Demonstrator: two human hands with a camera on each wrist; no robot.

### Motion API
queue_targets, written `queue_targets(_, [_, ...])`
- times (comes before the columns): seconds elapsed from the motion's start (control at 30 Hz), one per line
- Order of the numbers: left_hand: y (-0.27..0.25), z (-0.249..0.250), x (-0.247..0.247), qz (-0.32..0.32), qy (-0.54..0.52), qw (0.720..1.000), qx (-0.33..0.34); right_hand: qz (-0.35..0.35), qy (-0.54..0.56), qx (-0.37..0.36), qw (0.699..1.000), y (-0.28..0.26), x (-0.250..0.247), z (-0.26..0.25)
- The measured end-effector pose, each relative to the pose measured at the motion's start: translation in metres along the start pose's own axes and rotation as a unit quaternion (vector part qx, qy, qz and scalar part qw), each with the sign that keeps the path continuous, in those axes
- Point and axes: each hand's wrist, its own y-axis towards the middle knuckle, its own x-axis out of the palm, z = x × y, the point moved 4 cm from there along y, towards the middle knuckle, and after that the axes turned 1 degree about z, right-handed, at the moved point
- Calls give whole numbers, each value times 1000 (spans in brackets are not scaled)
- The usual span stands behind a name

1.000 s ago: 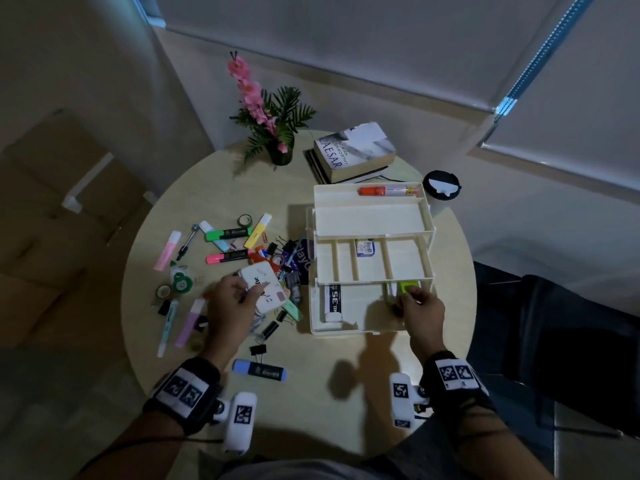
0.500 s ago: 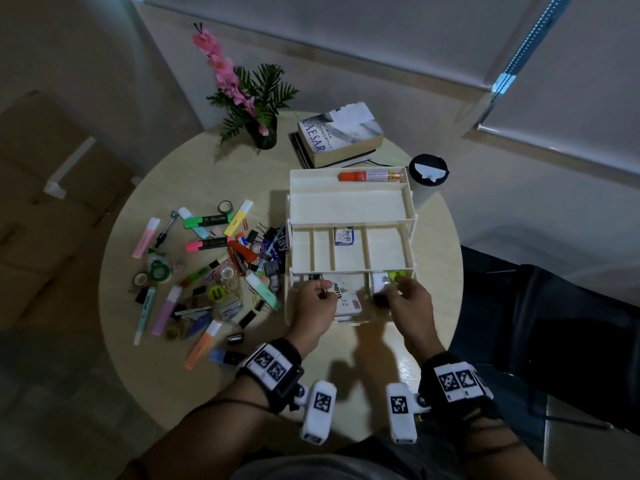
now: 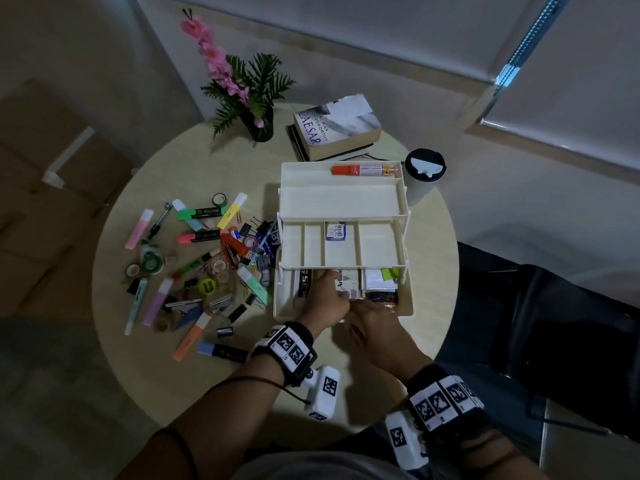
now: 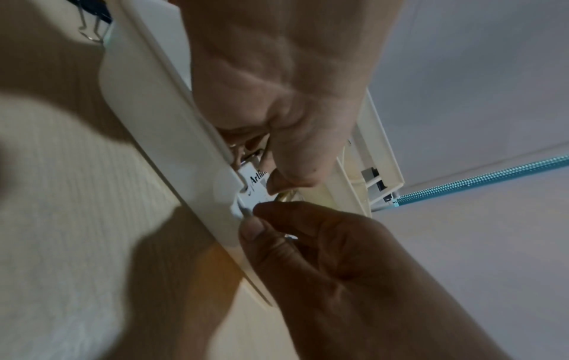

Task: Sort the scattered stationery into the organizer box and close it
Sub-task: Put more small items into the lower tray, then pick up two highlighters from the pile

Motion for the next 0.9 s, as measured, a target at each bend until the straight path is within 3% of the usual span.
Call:
queue_targets(0.23, [-3,5,1,-21,43,998,39,-44,-76,22,996,3,8,3])
queue_targets(0.37, [-12,2,-11,-14,24,997,78,-5,-75,24,997,1,2,-7])
queue_targets(0.5, [-32,-17,-36,-48,-20,991,124,60,-45,-32,997,10,-6,-32])
queue_targets(0.6, [-52,-45,-69,-48,-31,984,170,58,-2,-67,996,20,-6,-62])
queue_targets(0.73, [-73,-100,-130,19,-18,980,197,24,10,-99,995,36,9,-109])
queue_targets(0.9, [-84,-198,-188,66,-7,990,126,-47,-1,-81,996,59,54,-153])
